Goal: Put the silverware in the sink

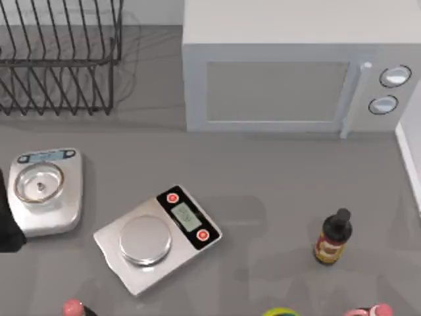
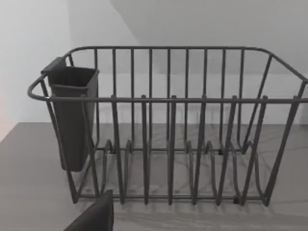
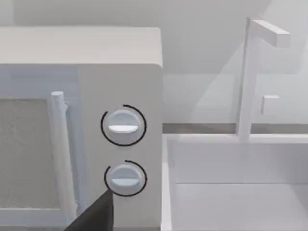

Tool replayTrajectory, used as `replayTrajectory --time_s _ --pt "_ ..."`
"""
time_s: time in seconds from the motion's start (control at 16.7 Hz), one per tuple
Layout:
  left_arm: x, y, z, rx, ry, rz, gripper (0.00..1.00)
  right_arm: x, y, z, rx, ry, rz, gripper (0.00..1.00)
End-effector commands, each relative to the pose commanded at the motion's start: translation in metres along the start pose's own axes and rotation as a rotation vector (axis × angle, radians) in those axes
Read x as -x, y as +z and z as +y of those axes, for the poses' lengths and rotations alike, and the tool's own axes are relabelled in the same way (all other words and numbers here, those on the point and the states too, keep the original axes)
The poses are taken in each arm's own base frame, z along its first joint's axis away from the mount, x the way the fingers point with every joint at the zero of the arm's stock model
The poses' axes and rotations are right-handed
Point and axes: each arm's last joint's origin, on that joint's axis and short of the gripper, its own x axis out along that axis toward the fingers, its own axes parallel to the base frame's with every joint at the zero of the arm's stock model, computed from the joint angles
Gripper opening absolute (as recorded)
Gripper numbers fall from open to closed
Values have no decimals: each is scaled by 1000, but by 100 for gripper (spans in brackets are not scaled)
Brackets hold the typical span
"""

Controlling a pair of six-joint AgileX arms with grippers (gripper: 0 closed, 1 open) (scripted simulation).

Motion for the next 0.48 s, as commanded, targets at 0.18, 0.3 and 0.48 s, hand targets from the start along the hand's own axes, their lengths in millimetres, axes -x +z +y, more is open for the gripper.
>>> replayTrajectory --time_s 0.18,0.3,0.48 --pt "0 0 0 0 0 0 100 0 1 0 -5 -4 14 100" --pt "0 0 0 0 0 0 100 -1 7 -2 -23 -18 77 100" --pt "0 0 0 0 0 0 100 -6 19 -5 -76 -58 269 100"
